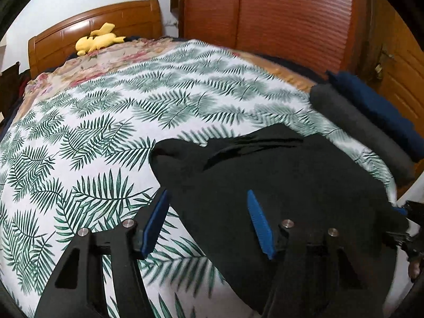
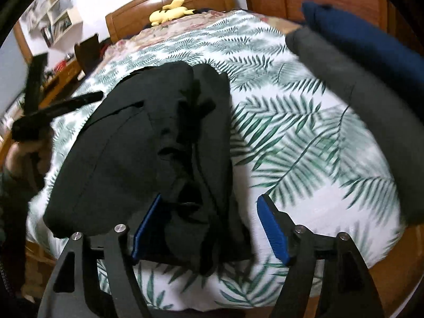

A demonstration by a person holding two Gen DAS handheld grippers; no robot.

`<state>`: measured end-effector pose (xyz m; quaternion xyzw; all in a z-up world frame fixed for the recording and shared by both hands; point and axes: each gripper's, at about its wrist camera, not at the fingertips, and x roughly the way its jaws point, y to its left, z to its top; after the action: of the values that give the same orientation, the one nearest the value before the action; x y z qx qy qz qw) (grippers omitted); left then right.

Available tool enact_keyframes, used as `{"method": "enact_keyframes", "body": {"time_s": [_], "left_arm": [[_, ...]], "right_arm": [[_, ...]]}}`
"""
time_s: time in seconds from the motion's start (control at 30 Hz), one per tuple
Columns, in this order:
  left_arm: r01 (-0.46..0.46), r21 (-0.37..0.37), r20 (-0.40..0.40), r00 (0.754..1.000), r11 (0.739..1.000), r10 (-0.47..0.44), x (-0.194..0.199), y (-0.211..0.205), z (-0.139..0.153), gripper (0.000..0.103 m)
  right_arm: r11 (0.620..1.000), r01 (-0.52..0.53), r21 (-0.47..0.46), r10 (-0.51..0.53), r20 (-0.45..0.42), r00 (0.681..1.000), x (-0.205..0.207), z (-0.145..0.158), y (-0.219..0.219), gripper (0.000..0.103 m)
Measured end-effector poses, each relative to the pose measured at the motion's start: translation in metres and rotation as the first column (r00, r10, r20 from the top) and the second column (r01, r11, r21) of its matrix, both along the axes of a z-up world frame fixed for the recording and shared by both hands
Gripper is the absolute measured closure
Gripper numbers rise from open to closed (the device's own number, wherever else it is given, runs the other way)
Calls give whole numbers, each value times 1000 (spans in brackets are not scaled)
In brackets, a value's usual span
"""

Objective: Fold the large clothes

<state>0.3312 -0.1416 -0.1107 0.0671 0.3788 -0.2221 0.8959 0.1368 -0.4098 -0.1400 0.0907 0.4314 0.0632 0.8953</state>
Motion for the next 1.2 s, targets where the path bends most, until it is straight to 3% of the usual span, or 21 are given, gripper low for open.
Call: {"method": "enact_keyframes", "body": {"time_s": [0.17, 0.27, 0.5, 0.6, 0.67, 0.7, 0.77, 0.83, 0.97, 1.2], "left_arm": [[-37, 0, -37, 999, 999, 37, 20, 1, -17, 39], [-78, 1, -62, 995, 997, 78, 32, 4, -26, 23], [-115, -120, -182, 979, 986, 92, 50, 12, -42, 21], [-115, -193, -240, 968, 975, 67, 51, 13, -45, 37], [-111, -196, -247, 967, 974, 61, 51, 11, -43, 51], [-101, -192, -244, 968, 976, 53, 50, 9, -41, 56], [-102, -153, -227, 972, 983, 65, 46, 3, -35, 76], [-127, -160, -200, 975, 979, 94, 42, 3, -24, 85], [-137, -135, -126, 985, 981, 120, 28, -3, 0, 88], [-100, -146, -16, 995, 984, 98, 7, -22, 52, 89]], "right_arm": [[1000, -7, 31, 7, 2, 1000, 1, -6, 0, 28], [999, -34, 11, 34, 1, 999, 3, -5, 3, 28], [999, -16, 49, 16, 10, 1000, -4, -9, 4, 28], [998, -12, 63, 11, 16, 1000, -6, -11, 4, 27], [997, -19, 70, 17, 18, 1000, -6, -12, 4, 30], [996, -30, 83, 28, 19, 999, -6, -12, 4, 34], [989, -54, 136, 52, 22, 998, -7, -12, 2, 52], [981, -72, 179, 66, 39, 997, -9, -12, -3, 66], [967, -102, 235, 80, 103, 991, -15, 0, -22, 80], [986, -103, 134, 68, 245, 967, -20, 45, -52, 87]]}}
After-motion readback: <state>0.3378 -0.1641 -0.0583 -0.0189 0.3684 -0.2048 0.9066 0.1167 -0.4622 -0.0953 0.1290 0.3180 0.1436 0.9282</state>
